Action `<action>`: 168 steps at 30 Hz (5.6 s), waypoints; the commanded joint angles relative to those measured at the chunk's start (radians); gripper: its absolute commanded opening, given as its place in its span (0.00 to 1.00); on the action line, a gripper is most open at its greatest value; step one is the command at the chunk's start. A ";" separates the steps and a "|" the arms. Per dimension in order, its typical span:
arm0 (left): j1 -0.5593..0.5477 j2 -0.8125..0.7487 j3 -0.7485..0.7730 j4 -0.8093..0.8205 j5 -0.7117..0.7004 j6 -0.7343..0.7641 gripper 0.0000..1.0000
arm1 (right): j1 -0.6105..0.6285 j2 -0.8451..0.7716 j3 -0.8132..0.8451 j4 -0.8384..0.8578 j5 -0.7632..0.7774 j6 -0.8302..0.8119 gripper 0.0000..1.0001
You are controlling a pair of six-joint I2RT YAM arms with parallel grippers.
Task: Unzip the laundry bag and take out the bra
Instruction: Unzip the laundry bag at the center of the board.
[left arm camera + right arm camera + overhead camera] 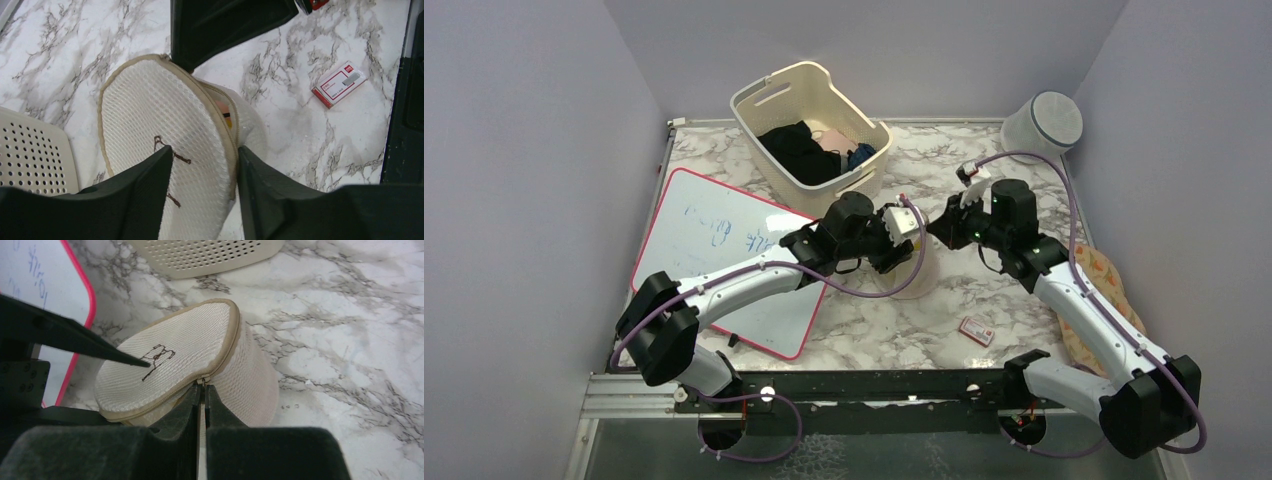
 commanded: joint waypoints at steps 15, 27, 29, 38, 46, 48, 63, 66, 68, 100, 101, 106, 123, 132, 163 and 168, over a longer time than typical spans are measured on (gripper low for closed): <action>0.000 -0.131 -0.056 0.084 0.001 -0.026 0.88 | 0.121 0.025 0.042 -0.053 -0.025 -0.033 0.01; 0.008 -0.088 -0.015 0.041 0.035 -0.058 0.62 | 0.122 0.010 0.094 -0.108 -0.015 -0.084 0.01; 0.007 -0.075 -0.004 0.029 0.028 -0.063 0.71 | 0.122 0.001 0.094 -0.107 -0.019 -0.085 0.01; 0.008 -0.026 0.026 -0.014 -0.046 -0.051 0.41 | 0.127 -0.002 0.084 -0.113 -0.032 -0.092 0.01; 0.008 -0.048 0.018 -0.014 -0.051 -0.020 0.07 | 0.129 0.016 0.078 -0.111 0.020 -0.086 0.01; 0.008 -0.052 0.016 -0.014 -0.045 -0.014 0.00 | 0.128 0.016 0.075 -0.105 0.059 -0.074 0.01; 0.008 -0.103 -0.024 0.033 0.012 -0.003 0.00 | 0.033 0.121 0.032 0.017 0.273 0.014 0.01; 0.008 -0.087 -0.023 0.034 0.023 -0.013 0.00 | -0.009 0.142 0.052 0.005 0.232 0.016 0.01; 0.007 -0.065 -0.017 0.029 0.011 -0.016 0.00 | -0.008 0.127 0.072 -0.017 0.174 -0.026 0.01; -0.118 -0.047 0.017 -0.074 -0.411 0.118 0.16 | 0.170 0.026 0.077 -0.118 -0.055 -0.023 0.01; -0.120 -0.049 0.016 -0.074 -0.410 0.121 0.13 | 0.170 0.023 0.078 -0.116 -0.049 -0.022 0.01; -0.140 -0.046 0.010 -0.077 -0.418 0.143 0.00 | 0.170 0.010 0.090 -0.117 -0.026 -0.011 0.01; -0.164 -0.100 -0.053 -0.002 -0.435 0.169 0.00 | 0.139 0.057 0.087 -0.108 0.291 0.045 0.01; -0.165 -0.145 -0.075 0.034 -0.432 0.166 0.00 | 0.081 0.122 0.093 -0.082 0.256 0.053 0.01; -0.164 -0.038 -0.018 -0.009 -0.500 0.120 0.49 | 0.060 0.040 0.071 -0.117 -0.177 -0.068 0.01; -0.164 -0.025 -0.010 -0.011 -0.468 0.107 0.48 | 0.061 0.041 0.056 -0.112 -0.231 -0.061 0.01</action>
